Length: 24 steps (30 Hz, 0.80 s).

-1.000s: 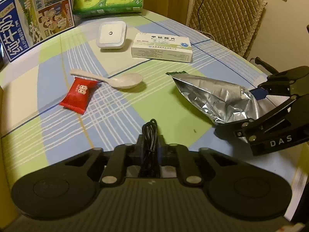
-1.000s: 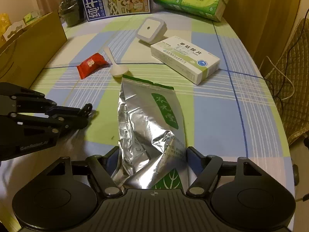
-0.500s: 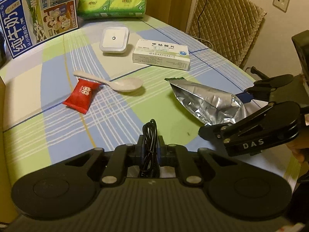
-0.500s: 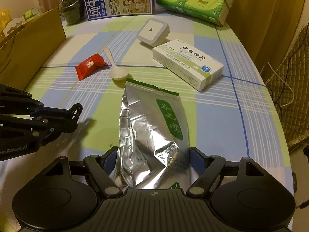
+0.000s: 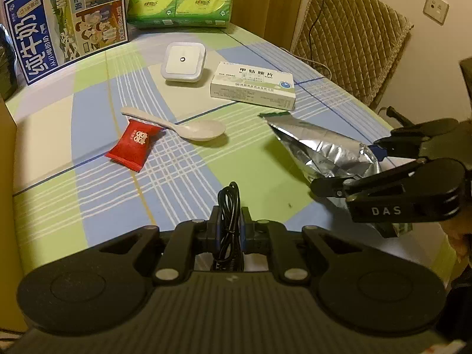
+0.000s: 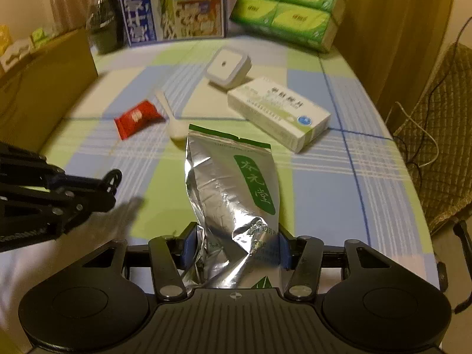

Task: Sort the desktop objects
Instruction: 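Lift the black cable with the left gripper while the right lifts the foil bag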

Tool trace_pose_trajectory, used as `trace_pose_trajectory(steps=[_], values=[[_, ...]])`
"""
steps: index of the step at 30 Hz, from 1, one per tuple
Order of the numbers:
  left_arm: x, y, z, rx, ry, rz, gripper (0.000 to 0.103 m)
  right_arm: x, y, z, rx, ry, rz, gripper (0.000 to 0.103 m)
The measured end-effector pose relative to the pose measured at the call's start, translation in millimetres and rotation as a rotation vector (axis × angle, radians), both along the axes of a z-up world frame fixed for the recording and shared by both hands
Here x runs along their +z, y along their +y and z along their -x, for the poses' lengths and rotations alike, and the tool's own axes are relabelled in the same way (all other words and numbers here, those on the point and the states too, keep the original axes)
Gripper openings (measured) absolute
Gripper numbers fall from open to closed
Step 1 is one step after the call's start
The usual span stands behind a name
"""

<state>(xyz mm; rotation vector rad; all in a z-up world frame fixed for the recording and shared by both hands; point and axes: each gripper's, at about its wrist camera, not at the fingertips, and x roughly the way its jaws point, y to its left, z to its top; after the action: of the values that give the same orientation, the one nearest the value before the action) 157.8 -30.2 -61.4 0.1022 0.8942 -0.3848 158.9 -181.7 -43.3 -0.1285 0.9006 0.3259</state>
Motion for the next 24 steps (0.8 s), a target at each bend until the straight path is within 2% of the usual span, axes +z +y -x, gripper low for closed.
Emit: trace_pose_trajectory(steps=[7,14,24], values=[[20.0,1.5,9.9,0.025,-0.029,0.018,0.008,25.7,-2.3,27.0,-0.030,-0.036,-0.052,0.050],[45.5,9.4,48.5,0.068,-0.053,0.048,0.008,52.8,2.3,65.2,-0.033,-0.070,-0.087,0.050],[99.8,17.6,89.2,0.113,-0.113,0.055,0.008,95.9,17.3,104.7,-0.019,-0.111,-0.133,0.050]])
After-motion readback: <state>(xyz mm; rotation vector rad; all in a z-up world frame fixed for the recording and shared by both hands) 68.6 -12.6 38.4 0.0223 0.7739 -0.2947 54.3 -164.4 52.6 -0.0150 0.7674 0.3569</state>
